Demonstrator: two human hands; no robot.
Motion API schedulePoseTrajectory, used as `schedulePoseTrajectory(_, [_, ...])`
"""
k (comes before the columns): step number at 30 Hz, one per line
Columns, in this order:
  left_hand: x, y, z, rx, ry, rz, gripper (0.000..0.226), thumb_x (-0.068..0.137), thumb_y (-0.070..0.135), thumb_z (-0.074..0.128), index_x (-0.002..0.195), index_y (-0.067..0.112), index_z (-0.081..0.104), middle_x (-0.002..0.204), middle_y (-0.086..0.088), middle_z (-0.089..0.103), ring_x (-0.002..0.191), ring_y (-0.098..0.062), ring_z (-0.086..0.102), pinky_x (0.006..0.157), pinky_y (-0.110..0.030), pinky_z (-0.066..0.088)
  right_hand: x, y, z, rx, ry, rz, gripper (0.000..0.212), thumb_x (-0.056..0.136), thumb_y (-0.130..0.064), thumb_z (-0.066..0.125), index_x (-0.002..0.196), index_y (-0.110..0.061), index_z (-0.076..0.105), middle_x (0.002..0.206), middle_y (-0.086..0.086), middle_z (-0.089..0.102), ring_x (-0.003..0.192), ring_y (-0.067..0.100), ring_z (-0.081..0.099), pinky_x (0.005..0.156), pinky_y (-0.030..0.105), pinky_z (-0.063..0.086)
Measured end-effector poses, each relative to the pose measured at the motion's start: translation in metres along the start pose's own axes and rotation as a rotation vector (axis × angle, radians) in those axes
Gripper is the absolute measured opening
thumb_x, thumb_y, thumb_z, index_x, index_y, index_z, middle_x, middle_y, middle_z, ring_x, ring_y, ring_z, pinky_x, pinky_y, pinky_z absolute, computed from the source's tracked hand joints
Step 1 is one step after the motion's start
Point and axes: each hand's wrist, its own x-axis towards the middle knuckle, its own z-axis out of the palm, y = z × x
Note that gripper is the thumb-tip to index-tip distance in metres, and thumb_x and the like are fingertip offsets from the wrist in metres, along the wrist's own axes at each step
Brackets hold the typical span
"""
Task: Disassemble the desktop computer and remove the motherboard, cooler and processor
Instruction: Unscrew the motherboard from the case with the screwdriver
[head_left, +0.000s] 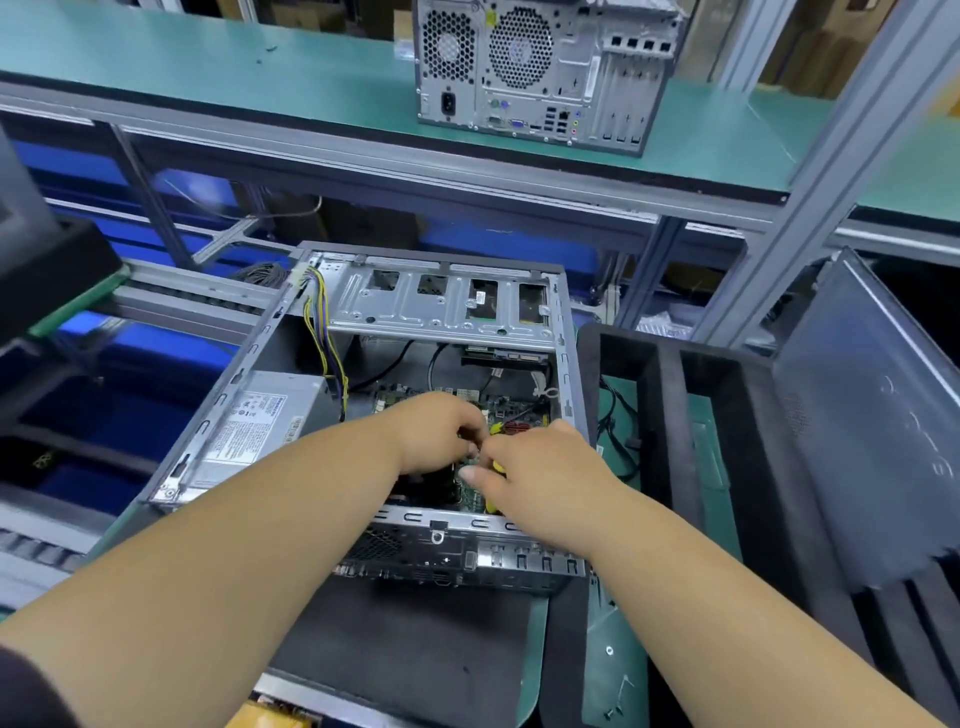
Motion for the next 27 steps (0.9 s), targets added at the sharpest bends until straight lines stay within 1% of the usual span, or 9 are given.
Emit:
schedulePoseTrajectory(3, [0.0,0.002,0.0,-0.013,0.0,-0.008,0.011,0.091,0.014,0.06,0.093,0.022,0.068,0.075,0.016,0.051,0.066,0.0,0.047,0.046,-0.006,0.033,0.004,0.002,-0.002,0.021,-0.036,-0.017,0.028,0.1,-0.049,0.038,0.1,-0.026,0.054,0.073,-0.009,0.052,0.076,0.02,0.047,0.097,0.038,0.03])
schedulePoseTrajectory(6, [0.0,0.003,-0.001,-0.024,0.005,-0.015,0.012,0.091,0.012,0.059,0.093,0.019,0.069,0.069,0.015,0.053,0.054,0.006,0.046,0.044,-0.004,0.033,0.005,0.006,-0.004,0.119,0.009,-0.035,0.016,0.097,-0.04,0.05,0.107,-0.028,0.05,0.087,-0.008,0.059,0.085,0.021,0.049,0.09,0.034,0.032])
schedulePoseTrajectory(10, [0.001,0.001,-0.002,-0.048,-0.013,-0.026,0.011,0.092,0.013,0.059,0.092,0.021,0.067,0.066,0.016,0.051,0.052,0.006,0.048,0.038,-0.004,0.031,0.005,0.009,-0.012,0.16,-0.021,-0.06,0.02,0.091,-0.021,0.056,0.109,-0.03,0.054,0.088,-0.009,0.057,0.089,0.02,0.053,0.082,0.031,0.034])
schedulePoseTrajectory(13, [0.003,-0.002,-0.002,-0.009,-0.033,-0.017,0.011,0.092,0.014,0.058,0.095,0.019,0.068,0.073,0.014,0.054,0.065,-0.004,0.049,0.048,-0.011,0.035,0.007,0.009,-0.014,0.125,-0.056,-0.095,0.012,0.094,-0.029,0.053,0.104,-0.028,0.058,0.092,-0.007,0.06,0.086,0.017,0.054,0.085,0.031,0.033])
schedulePoseTrajectory(15, [0.004,-0.004,-0.002,0.002,-0.042,-0.013,0.012,0.091,0.015,0.059,0.094,0.023,0.067,0.077,0.014,0.055,0.069,-0.005,0.05,0.055,-0.016,0.035,0.008,0.007,-0.015,0.058,-0.065,-0.101,0.025,0.098,-0.046,0.046,0.104,-0.025,0.057,0.089,-0.008,0.056,0.085,0.017,0.053,0.089,0.033,0.033])
schedulePoseTrajectory(17, [0.006,-0.006,-0.002,0.002,-0.045,-0.009,0.012,0.092,0.016,0.059,0.09,0.026,0.065,0.075,0.016,0.054,0.068,-0.001,0.049,0.056,-0.017,0.034,0.012,0.008,-0.016,-0.087,-0.086,-0.114,0.036,0.1,-0.052,0.037,0.108,-0.024,0.057,0.089,-0.007,0.057,0.088,0.019,0.055,0.094,0.036,0.033])
schedulePoseTrajectory(20, [0.006,-0.008,-0.001,0.008,-0.049,0.003,0.013,0.092,0.015,0.059,0.087,0.028,0.061,0.074,0.015,0.053,0.069,-0.005,0.049,0.061,-0.021,0.036,0.015,0.011,-0.017,-0.121,-0.101,-0.115,0.032,0.101,-0.048,0.037,0.11,-0.025,0.058,0.087,-0.007,0.059,0.088,0.018,0.056,0.099,0.037,0.031])
schedulePoseTrajectory(24, [0.006,-0.009,-0.001,-0.003,-0.047,0.005,0.015,0.089,0.013,0.058,0.095,0.024,0.068,0.081,0.008,0.059,0.068,-0.006,0.05,0.064,-0.023,0.038,0.013,0.012,-0.016,-0.027,-0.058,-0.12,0.017,0.098,-0.041,0.047,0.108,-0.027,0.052,0.071,-0.013,0.045,0.074,0.013,0.045,0.103,0.036,0.03])
schedulePoseTrajectory(27, [0.006,-0.009,-0.001,0.004,-0.055,0.021,0.017,0.089,0.012,0.058,0.09,0.028,0.066,0.077,0.011,0.056,0.069,-0.009,0.051,0.063,-0.023,0.037,0.012,0.012,-0.017,-0.017,-0.098,-0.115,0.018,0.096,-0.039,0.048,0.107,-0.027,0.055,0.077,-0.012,0.049,0.076,0.013,0.047,0.104,0.038,0.029])
